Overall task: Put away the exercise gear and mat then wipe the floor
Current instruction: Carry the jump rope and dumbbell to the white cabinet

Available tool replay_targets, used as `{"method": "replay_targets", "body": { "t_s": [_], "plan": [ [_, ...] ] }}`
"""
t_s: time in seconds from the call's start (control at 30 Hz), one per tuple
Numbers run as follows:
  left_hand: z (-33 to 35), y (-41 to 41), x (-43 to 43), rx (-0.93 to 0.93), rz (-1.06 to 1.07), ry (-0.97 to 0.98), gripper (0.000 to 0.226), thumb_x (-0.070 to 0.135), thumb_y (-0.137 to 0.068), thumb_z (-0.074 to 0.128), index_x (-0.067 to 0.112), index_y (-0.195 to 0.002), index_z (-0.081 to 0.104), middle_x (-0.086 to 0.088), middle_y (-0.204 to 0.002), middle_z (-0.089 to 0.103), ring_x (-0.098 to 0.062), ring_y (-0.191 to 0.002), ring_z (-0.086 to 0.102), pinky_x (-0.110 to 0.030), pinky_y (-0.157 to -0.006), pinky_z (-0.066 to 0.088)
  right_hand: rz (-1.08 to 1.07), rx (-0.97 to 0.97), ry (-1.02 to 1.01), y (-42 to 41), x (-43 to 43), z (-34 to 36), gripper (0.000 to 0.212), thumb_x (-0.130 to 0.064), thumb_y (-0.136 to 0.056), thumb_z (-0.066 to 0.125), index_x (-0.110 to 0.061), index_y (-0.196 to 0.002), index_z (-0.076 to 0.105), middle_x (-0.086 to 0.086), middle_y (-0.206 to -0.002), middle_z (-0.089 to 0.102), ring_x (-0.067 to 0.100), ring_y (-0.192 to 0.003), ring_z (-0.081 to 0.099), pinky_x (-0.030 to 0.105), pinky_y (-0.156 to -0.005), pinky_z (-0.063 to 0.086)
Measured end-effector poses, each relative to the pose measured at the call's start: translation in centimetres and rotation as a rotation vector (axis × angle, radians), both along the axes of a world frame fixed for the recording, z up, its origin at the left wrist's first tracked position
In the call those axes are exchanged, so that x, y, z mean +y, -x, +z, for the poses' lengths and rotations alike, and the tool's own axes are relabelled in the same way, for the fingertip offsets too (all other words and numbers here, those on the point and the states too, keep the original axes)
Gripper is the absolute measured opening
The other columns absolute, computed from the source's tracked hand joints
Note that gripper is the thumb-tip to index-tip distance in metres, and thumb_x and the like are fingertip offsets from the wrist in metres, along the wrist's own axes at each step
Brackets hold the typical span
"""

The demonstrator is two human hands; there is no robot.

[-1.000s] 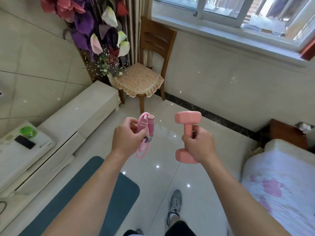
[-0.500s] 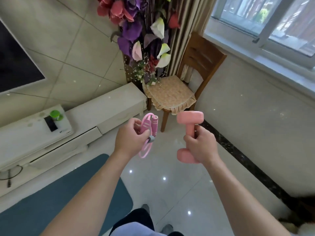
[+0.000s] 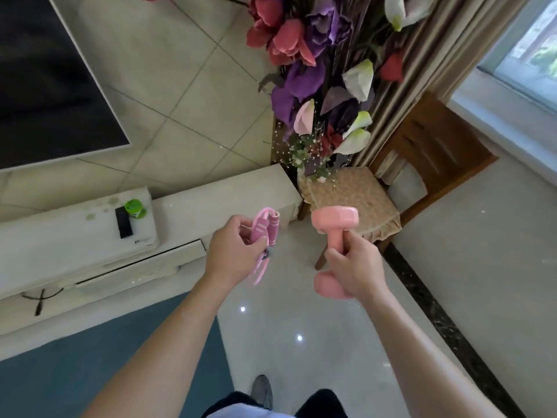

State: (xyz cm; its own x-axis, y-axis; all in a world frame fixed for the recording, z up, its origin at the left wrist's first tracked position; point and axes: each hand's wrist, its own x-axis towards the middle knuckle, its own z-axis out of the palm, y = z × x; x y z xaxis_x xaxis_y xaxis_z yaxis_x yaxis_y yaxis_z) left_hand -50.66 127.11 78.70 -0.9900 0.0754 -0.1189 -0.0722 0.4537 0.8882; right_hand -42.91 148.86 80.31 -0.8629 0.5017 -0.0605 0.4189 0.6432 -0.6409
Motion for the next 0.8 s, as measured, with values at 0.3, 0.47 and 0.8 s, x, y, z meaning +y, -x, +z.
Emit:
{"method": "replay_targets", "body": {
  "t_s": [0.3, 0.47, 0.8],
  "plan": [
    [-0.5, 9.6, 0.8, -0.017, 0.074, 0.011, 0.023, 0.026, -0.079, 0.076, 0.032, -0.090, 0.057, 0.011, -0.078, 0.070, -0.013, -0.062, 0.069, -0.046, -0.063, 0.060, 0.127, -0.053, 0.012, 11.3, 1.7, -0.7, 0.009, -0.027, -0.073, 0.057, -0.020, -0.072, 0.051, -0.003, -0.069, 0.061, 0.022, -0.066, 0.058, 0.035, -0.061, 0.047],
    [-1.3, 14.9, 1.8, -0.017, 0.128, 0.045, 0.025, 0.025, -0.078, 0.076, 0.034, -0.091, 0.057, 0.011, -0.078, 0.070, -0.011, -0.064, 0.069, -0.045, -0.063, 0.059, 0.204, -0.070, 0.037, 18.0, 2.9, -1.8, 0.009, -0.026, -0.077, 0.057, -0.020, -0.073, 0.051, -0.003, -0.069, 0.061, 0.021, -0.065, 0.058, 0.033, -0.057, 0.044],
    [-3.9, 25.0, 3.0, -0.030, 0.171, 0.044, 0.022, 0.022, -0.080, 0.075, 0.027, -0.096, 0.059, 0.011, -0.076, 0.070, -0.005, -0.064, 0.066, -0.037, -0.064, 0.058, 0.284, -0.144, 0.011, 29.4, 3.5, -4.2, 0.009, -0.025, -0.080, 0.059, -0.020, -0.086, 0.056, -0.005, -0.073, 0.061, 0.019, -0.069, 0.058, 0.033, -0.063, 0.044]
  ]
}}
